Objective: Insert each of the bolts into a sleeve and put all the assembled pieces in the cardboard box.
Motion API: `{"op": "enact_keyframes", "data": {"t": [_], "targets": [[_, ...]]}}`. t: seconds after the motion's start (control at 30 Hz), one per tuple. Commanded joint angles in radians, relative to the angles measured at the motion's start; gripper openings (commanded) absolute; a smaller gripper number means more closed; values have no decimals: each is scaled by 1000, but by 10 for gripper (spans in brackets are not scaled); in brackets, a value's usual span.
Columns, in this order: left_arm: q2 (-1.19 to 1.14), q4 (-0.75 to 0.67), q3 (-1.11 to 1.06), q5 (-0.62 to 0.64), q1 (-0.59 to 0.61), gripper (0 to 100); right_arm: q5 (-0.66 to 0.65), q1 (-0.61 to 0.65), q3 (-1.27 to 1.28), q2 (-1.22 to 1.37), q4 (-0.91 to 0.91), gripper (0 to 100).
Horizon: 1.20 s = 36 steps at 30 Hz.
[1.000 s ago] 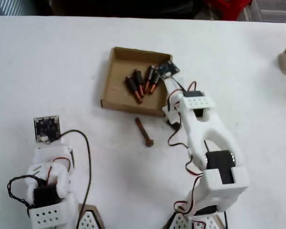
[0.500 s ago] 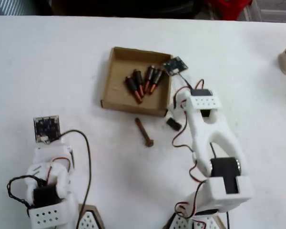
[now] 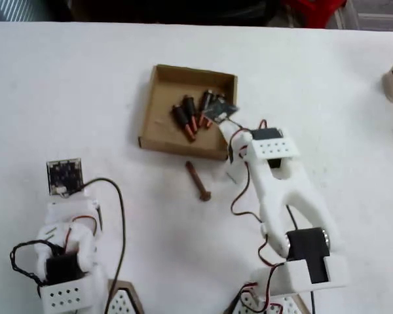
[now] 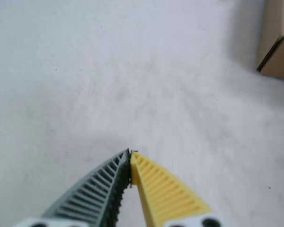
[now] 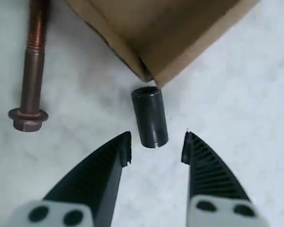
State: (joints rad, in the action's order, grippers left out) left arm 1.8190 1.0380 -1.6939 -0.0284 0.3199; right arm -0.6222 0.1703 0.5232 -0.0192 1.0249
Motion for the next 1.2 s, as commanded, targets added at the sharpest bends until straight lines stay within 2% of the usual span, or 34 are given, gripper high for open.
{"op": "enact_keyframes", "data": {"t": [0.0, 0.23, 0.43, 0.63, 0.93, 1.17], "targets": [[7, -3, 2, -11, 1, 23, -29, 10, 14, -47, -67, 166], [7, -3, 2, -11, 1, 23, -100, 10, 35, 88, -193, 166], [7, -3, 2, -11, 1, 23, -101, -2, -26, 147, -163, 165], [7, -3, 2, -11, 1, 23, -101, 1, -32, 156, -166, 64], [7, -3, 2, -11, 1, 23, -95, -18, -31, 147, -156, 18], [7, -3, 2, -11, 1, 23, 110, -96, -25, 25, -47, 15]]}}
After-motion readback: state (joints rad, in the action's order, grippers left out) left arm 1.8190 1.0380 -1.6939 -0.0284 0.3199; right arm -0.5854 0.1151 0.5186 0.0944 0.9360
